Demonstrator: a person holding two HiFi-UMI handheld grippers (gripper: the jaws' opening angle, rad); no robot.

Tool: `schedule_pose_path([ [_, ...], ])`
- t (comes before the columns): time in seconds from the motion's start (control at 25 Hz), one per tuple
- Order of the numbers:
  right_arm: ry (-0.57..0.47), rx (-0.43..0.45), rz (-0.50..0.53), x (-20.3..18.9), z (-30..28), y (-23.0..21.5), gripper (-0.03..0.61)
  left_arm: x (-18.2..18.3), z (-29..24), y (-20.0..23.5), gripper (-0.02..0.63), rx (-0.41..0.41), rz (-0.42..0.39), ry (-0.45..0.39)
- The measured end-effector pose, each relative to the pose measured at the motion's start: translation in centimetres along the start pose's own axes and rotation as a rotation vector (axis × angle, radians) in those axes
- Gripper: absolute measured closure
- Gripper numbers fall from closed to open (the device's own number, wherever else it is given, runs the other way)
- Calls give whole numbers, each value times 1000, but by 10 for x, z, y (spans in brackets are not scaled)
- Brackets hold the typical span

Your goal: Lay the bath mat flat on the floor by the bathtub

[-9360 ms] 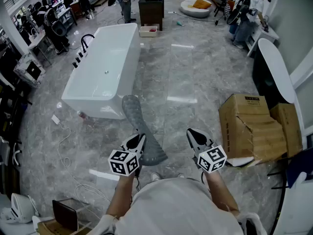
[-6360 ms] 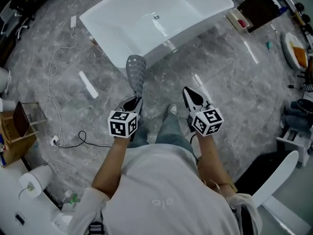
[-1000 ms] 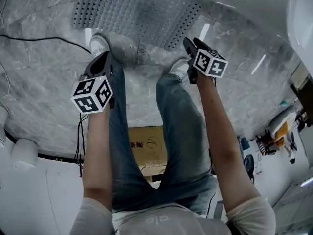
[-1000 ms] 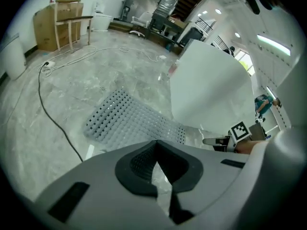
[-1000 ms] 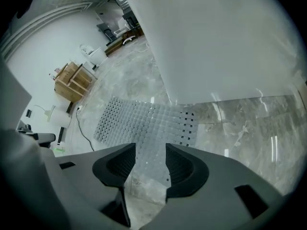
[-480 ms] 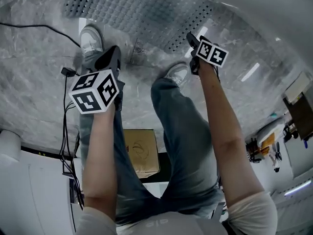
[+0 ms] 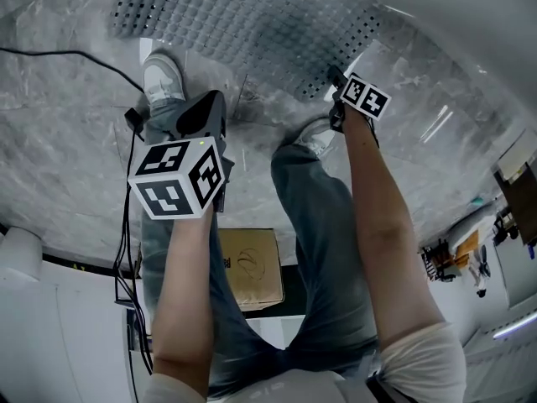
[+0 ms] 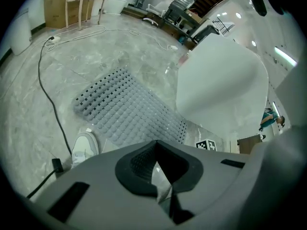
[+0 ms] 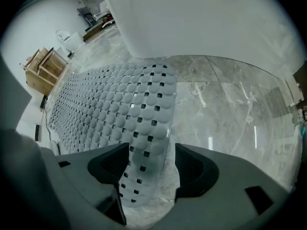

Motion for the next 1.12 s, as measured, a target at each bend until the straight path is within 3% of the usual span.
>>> schedule_pose_path([
  [0.32, 24, -62, -55, -4, -21, 4, 258, 16, -1, 1, 597, 8, -54, 27],
  [0.48, 55, -37, -76, 2, -19, 2, 344, 28, -4, 2, 597, 19, -72, 28],
  [0.64, 50, 50, 9, 6, -13, 11, 446, 38, -7, 1, 597, 35, -109, 39],
  [0.84, 25, 62, 48, 9, 5, 13, 474, 45, -9, -2, 597, 54, -110, 41],
  [1.12, -14, 39, 78, 29, 44, -17, 477, 39, -29, -27, 597, 14, -144, 78],
])
Point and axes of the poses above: the fingertips, and each gripper's own axes: z backward along the fingers, y to its left, x out of its top, the point moved 10 cm from there along z, backward along the fingers, and after that the axes turned 6 degrees about z, right-handed, at the moved point
